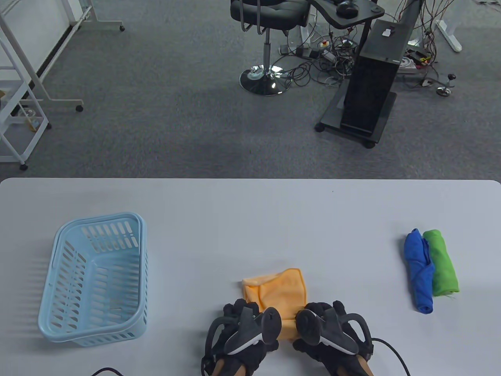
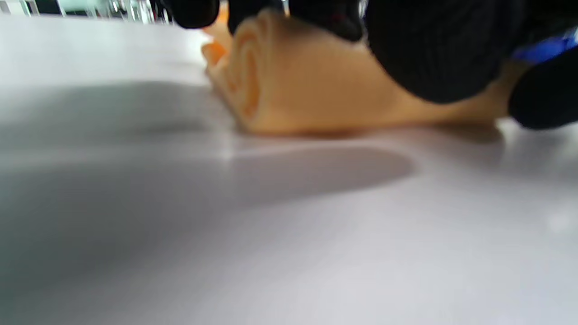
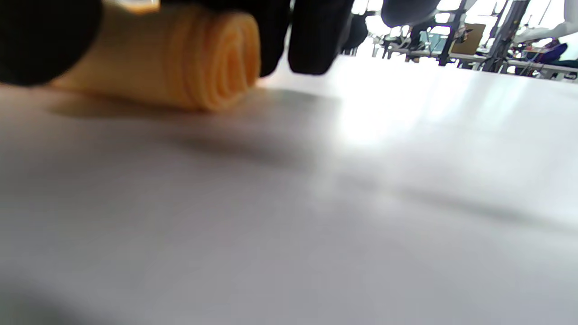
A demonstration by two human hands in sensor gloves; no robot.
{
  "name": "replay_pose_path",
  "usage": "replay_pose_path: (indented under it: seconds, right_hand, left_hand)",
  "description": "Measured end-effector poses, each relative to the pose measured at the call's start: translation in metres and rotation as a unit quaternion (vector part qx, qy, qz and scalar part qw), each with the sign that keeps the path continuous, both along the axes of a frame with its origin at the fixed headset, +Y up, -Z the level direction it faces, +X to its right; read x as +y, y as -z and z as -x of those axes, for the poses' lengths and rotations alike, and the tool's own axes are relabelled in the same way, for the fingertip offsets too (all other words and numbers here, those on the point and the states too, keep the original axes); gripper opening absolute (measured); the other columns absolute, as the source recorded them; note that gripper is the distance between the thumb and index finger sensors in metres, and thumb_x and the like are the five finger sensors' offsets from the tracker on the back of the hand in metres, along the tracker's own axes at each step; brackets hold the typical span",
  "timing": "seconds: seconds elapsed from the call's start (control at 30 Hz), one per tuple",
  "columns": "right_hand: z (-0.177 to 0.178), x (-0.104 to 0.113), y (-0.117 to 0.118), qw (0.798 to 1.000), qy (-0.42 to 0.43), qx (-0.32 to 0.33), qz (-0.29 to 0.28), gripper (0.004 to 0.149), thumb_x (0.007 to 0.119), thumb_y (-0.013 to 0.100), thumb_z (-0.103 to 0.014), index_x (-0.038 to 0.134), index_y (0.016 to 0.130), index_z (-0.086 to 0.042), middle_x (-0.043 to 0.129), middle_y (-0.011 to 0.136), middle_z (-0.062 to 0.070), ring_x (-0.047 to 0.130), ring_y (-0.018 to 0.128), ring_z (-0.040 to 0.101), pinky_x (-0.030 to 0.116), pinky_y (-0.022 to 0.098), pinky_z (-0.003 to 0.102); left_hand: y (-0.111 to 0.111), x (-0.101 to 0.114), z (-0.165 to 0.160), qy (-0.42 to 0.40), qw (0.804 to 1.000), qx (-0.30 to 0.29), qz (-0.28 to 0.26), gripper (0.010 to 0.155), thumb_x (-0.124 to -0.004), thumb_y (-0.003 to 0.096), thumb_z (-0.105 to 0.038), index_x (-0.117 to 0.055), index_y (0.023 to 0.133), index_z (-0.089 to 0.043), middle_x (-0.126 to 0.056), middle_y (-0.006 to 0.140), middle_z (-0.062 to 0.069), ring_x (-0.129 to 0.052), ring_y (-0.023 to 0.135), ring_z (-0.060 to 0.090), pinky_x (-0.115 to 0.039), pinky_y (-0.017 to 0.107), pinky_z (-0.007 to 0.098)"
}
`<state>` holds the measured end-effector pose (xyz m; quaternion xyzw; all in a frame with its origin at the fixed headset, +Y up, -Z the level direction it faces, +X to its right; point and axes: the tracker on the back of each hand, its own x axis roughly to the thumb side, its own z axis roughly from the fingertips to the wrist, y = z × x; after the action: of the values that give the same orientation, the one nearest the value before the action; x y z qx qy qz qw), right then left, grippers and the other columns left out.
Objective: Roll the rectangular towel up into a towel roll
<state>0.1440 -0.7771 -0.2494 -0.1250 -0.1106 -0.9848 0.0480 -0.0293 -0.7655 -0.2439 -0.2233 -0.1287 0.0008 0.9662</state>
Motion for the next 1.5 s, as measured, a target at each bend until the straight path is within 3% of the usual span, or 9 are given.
replay_pose_path:
  seconds: [0.13, 0.5, 0.63, 0.77, 0.87, 1.07, 1.2, 1.4, 1.5]
  right_hand:
    - [0.002, 0.0, 0.001, 1.0, -0.009, -0.022, -0.019, 0.073, 0.08, 0.024, -0.049, 0.061, 0.09, -0.026, 0.063, 0.093, 0.005, 0.066, 0.091, 0.03, 0.041, 0.07, 0.067]
    - [-0.013, 0.005, 0.003, 0.997, 0.063, -0.025, -0.048, 0.056, 0.064, 0.03, -0.045, 0.081, 0.081, -0.028, 0.073, 0.082, 0.003, 0.075, 0.081, 0.027, 0.042, 0.069, 0.066]
    - [-0.011, 0.009, 0.001, 0.995, 0.071, -0.04, -0.065, 0.054, 0.065, 0.031, -0.046, 0.087, 0.077, -0.028, 0.057, 0.093, 0.005, 0.06, 0.088, 0.03, 0.034, 0.069, 0.065]
    - [-0.011, 0.009, 0.005, 0.992, 0.103, -0.054, -0.053, 0.057, 0.073, 0.031, -0.043, 0.073, 0.087, -0.031, 0.047, 0.099, 0.008, 0.053, 0.092, 0.032, 0.034, 0.07, 0.065]
    - [-0.011, 0.01, 0.006, 0.985, 0.156, -0.056, -0.055, 0.052, 0.079, 0.03, -0.036, 0.07, 0.08, -0.027, 0.052, 0.095, 0.006, 0.06, 0.09, 0.03, 0.039, 0.07, 0.065]
    - [-0.014, 0.005, 0.005, 0.989, 0.134, -0.041, -0.047, 0.049, 0.076, 0.031, -0.038, 0.083, 0.079, -0.03, 0.073, 0.088, 0.004, 0.076, 0.084, 0.029, 0.045, 0.069, 0.065]
    - [-0.015, 0.001, 0.005, 0.995, 0.095, -0.032, -0.006, 0.071, 0.079, 0.025, -0.053, 0.073, 0.091, -0.029, 0.066, 0.095, 0.007, 0.07, 0.088, 0.032, 0.039, 0.069, 0.068]
    - [-0.012, 0.002, 0.007, 0.993, 0.104, -0.059, -0.008, 0.063, 0.075, 0.028, -0.046, 0.078, 0.088, -0.026, 0.071, 0.089, 0.006, 0.072, 0.084, 0.031, 0.04, 0.069, 0.066]
    - [-0.016, 0.002, 0.007, 0.992, 0.115, -0.058, -0.002, 0.06, 0.069, 0.029, -0.047, 0.083, 0.083, -0.025, 0.071, 0.087, 0.005, 0.071, 0.084, 0.03, 0.04, 0.068, 0.066]
  left_hand:
    - [0.002, 0.0, -0.001, -0.029, 0.999, 0.026, -0.031, 0.067, -0.086, 0.0377, -0.041, -0.065, 0.099, -0.023, -0.064, 0.103, 0.01, -0.052, 0.101, 0.045, -0.042, 0.07, 0.068]
    - [-0.002, -0.002, 0.006, -0.075, 0.996, 0.048, -0.028, 0.06, -0.066, 0.0385, -0.046, -0.086, 0.088, -0.018, -0.09, 0.074, 0.01, -0.073, 0.084, 0.042, -0.047, 0.068, 0.068]
    - [-0.003, -0.001, 0.007, -0.061, 0.996, 0.062, -0.036, 0.058, -0.064, 0.0396, -0.046, -0.089, 0.086, -0.022, -0.088, 0.076, 0.01, -0.069, 0.087, 0.043, -0.044, 0.069, 0.068]
    - [-0.001, 0.001, 0.0, -0.039, 0.996, 0.058, -0.064, 0.056, -0.071, 0.041, -0.044, -0.055, 0.095, -0.037, -0.057, 0.093, 0.006, -0.048, 0.093, 0.041, -0.033, 0.071, 0.067]
    - [-0.002, 0.003, -0.007, -0.025, 0.993, 0.035, -0.106, 0.042, -0.073, 0.0407, -0.04, -0.072, 0.082, -0.035, -0.063, 0.089, 0.005, -0.053, 0.092, 0.041, -0.035, 0.071, 0.067]
    - [-0.004, 0.005, -0.005, -0.025, 0.997, 0.016, -0.069, 0.053, -0.07, 0.0399, -0.047, -0.078, 0.091, -0.033, -0.067, 0.101, 0.011, -0.05, 0.1, 0.045, -0.038, 0.071, 0.067]
    - [-0.001, -0.005, -0.004, 0.001, 1.0, 0.01, -0.015, 0.082, -0.085, 0.0307, -0.056, -0.059, 0.104, -0.031, -0.057, 0.108, 0.009, -0.045, 0.103, 0.045, -0.036, 0.072, 0.068]
    - [0.004, 0.001, 0.012, -0.067, 0.995, 0.037, -0.063, 0.068, -0.086, 0.0307, -0.05, -0.081, 0.094, -0.026, -0.087, 0.09, 0.003, -0.069, 0.096, 0.04, -0.05, 0.07, 0.066]
    - [0.004, 0.003, 0.02, -0.116, 0.987, 0.054, -0.096, 0.067, -0.088, 0.0274, -0.05, -0.073, 0.092, -0.04, -0.1, 0.076, 0.003, -0.081, 0.09, 0.036, -0.056, 0.067, 0.065]
